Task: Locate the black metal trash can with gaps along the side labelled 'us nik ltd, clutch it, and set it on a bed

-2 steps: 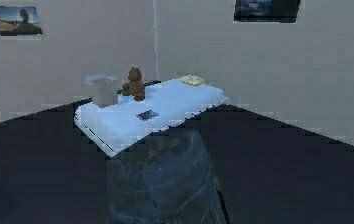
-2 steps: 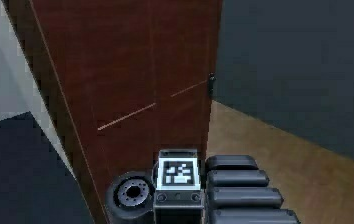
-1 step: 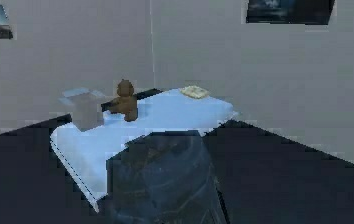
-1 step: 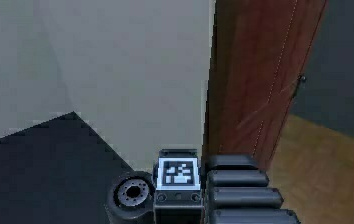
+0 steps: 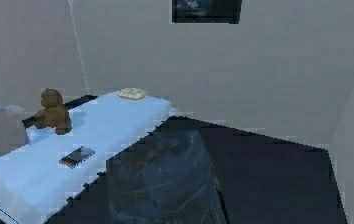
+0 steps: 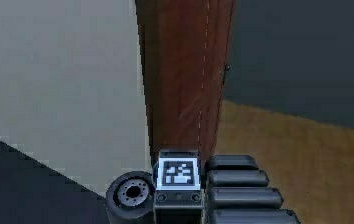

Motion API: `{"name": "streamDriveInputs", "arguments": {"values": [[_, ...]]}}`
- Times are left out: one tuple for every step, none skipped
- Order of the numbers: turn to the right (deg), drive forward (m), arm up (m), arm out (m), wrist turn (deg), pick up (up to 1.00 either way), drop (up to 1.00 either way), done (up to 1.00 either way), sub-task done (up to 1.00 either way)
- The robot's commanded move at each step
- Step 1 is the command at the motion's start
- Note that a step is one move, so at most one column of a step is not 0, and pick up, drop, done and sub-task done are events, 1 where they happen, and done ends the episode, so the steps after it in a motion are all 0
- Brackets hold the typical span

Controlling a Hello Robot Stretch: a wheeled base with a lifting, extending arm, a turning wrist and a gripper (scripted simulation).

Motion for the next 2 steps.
{"name": "streamDriveInputs", "arguments": {"values": [[0.0,1.00,0.00,0.00,0.0,0.00,0.00,0.00,0.00],[3.0,0.00,0.00,0.00,0.0,0.00,0.00,0.00,0.00]]}}
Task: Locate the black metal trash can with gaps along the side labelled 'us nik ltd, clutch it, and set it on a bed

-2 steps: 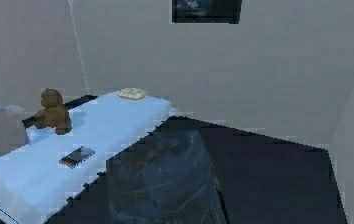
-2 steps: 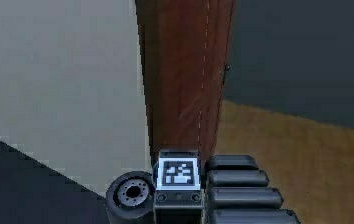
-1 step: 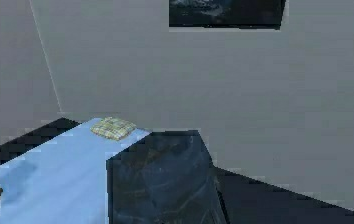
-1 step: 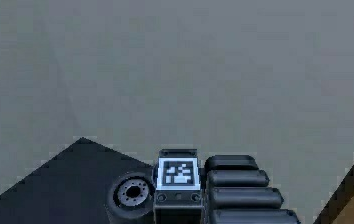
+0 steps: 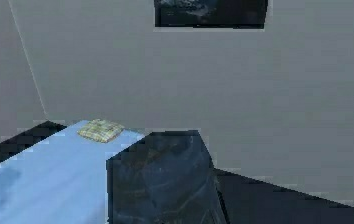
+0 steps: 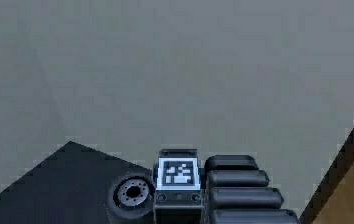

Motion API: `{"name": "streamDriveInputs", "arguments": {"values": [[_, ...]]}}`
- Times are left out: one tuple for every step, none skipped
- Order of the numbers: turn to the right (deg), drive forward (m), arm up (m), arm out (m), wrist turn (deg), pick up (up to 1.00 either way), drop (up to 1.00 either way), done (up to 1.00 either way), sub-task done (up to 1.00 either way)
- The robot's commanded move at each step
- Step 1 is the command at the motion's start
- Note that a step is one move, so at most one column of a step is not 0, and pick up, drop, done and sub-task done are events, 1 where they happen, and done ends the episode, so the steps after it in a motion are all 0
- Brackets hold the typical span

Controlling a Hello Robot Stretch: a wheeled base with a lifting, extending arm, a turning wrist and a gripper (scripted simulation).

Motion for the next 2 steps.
{"name": "streamDriveInputs", "arguments": {"values": [[0.0,0.65,0.00,0.00,0.0,0.00,0.00,0.00,0.00],[-45.0,0.00,0.00,0.00,0.0,0.00,0.00,0.00,0.00]]}}
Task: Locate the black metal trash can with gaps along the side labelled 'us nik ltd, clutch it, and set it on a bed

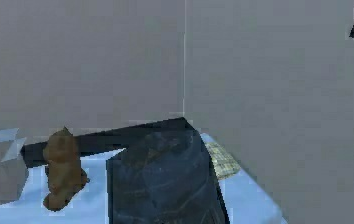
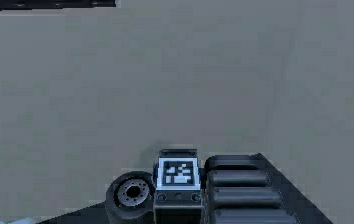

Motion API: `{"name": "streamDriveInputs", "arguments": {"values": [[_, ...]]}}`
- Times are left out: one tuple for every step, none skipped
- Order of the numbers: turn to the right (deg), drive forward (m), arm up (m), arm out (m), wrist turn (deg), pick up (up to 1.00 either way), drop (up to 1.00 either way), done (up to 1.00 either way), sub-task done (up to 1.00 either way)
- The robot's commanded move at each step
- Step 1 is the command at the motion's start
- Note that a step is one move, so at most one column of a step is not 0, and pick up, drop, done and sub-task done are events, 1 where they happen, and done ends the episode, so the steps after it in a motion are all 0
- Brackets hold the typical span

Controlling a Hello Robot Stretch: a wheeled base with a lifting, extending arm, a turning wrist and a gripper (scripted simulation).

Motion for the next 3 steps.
{"name": "streamDriveInputs", "arguments": {"values": [[-45.0,0.00,0.00,0.00,0.0,0.00,0.00,0.00,0.00],[-39.0,0.00,0.00,0.00,0.0,0.00,0.00,0.00,0.00],[45.0,0.00,0.00,0.00,0.0,0.00,0.00,0.00,0.00]]}}
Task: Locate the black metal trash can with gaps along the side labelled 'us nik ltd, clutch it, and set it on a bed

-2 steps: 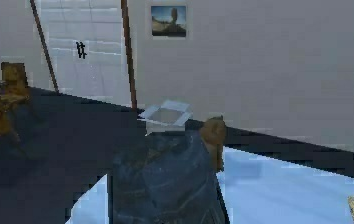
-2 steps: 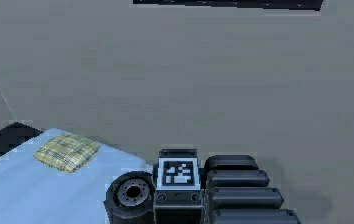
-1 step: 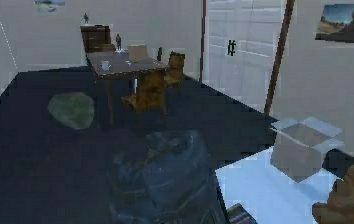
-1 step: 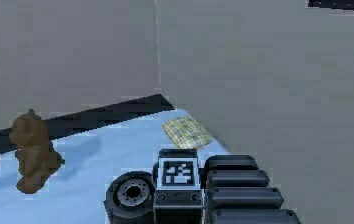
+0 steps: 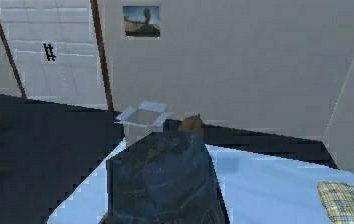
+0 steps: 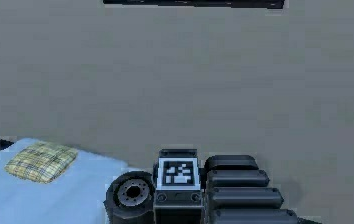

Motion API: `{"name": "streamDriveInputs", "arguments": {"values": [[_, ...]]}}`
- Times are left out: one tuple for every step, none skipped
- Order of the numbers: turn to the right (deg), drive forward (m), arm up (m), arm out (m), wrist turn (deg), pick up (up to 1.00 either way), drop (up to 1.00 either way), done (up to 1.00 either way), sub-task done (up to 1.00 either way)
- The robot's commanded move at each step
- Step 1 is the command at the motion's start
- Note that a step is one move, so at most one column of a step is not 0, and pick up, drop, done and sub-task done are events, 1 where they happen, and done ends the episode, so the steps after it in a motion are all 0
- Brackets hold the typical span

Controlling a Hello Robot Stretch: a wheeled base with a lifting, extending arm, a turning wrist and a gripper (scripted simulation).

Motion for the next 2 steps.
{"name": "streamDriveInputs", "arguments": {"values": [[45.0,0.00,0.00,0.00,0.0,0.00,0.00,0.00,0.00],[39.0,0.00,0.00,0.00,0.0,0.00,0.00,0.00,0.00]]}}
